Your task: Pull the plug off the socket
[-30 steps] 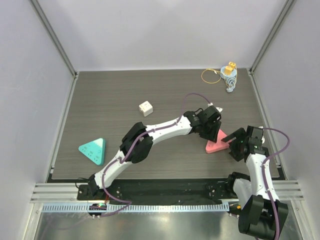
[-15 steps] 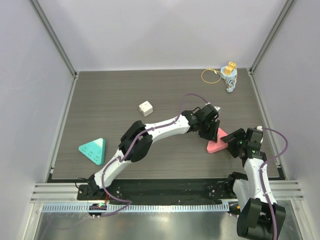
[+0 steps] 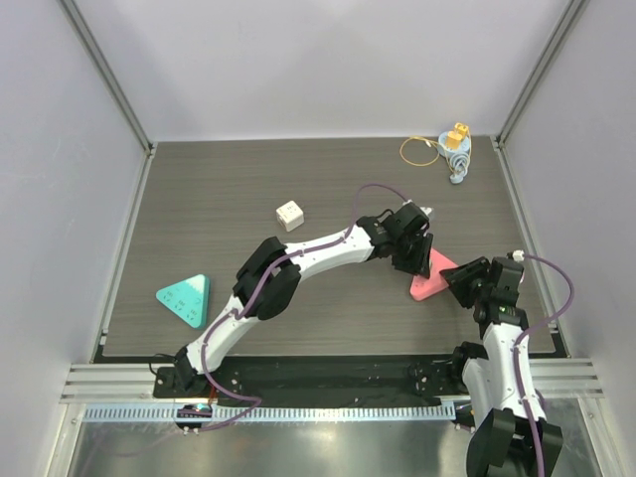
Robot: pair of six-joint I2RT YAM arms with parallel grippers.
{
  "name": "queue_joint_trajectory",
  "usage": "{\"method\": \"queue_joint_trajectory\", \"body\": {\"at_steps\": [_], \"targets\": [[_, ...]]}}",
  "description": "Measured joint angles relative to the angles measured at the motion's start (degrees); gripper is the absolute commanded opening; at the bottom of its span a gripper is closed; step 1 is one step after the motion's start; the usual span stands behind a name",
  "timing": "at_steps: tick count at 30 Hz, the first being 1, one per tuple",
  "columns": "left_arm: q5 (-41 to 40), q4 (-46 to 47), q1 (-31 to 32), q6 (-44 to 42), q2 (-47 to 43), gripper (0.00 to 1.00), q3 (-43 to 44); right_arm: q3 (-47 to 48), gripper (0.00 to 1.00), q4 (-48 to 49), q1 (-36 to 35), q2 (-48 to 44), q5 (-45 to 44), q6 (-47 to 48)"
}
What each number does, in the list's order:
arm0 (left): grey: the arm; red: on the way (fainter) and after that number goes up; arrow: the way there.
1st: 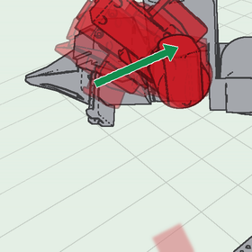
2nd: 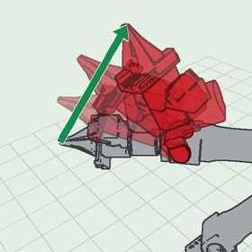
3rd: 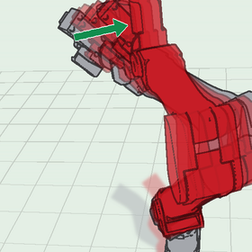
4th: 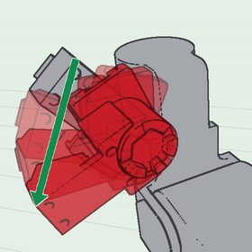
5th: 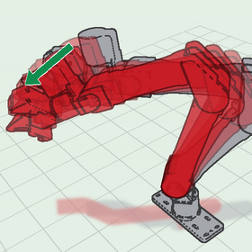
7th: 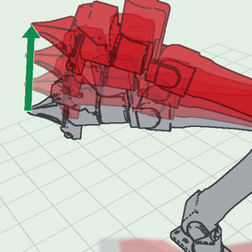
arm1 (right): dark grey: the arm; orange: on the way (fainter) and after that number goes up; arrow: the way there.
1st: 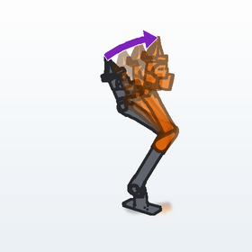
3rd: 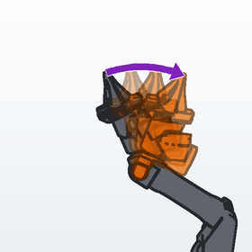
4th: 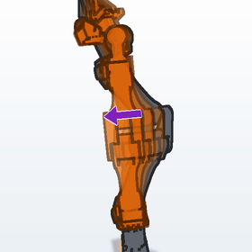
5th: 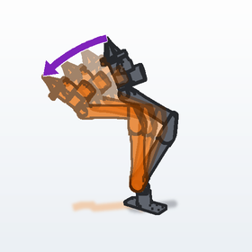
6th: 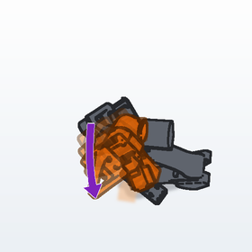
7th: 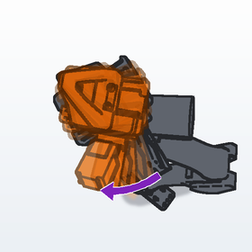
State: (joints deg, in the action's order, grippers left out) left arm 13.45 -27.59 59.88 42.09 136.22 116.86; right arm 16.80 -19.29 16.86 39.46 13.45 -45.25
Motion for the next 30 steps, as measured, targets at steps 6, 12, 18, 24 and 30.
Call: {"method": "queue_joint_trajectory", "body": {"at_steps": [6,12,18,24,30], "targets": [[-0.7,3.6,0.1,1.3,-1.0,0.0,-3.0,0.0,0.01,-0.2,-0.3,-0.1,-2.0,-0.8],[-3.5,12.3,0.6,2.5,-5.5,0.0,-12.5,0.0,0.01,-1.3,-0.8,0.4,-2.4,-2.4],[-5.2,15.4,0.9,3.5,-6.4,0.0,-14.6,1.4,0.01,-1.5,-1.0,2.9,-2.8,-3.4],[-1.0,10.6,-0.9,9.8,-5.1,0.0,-10.1,1.9,0.01,-1.0,-1.0,3.0,-3.4,-4.4],[-0.4,1.8,-1.1,10.7,-1.4,0.0,-0.7,2.3,0.01,-0.2,-1.2,3.1,-5.5,-4.8]]}}
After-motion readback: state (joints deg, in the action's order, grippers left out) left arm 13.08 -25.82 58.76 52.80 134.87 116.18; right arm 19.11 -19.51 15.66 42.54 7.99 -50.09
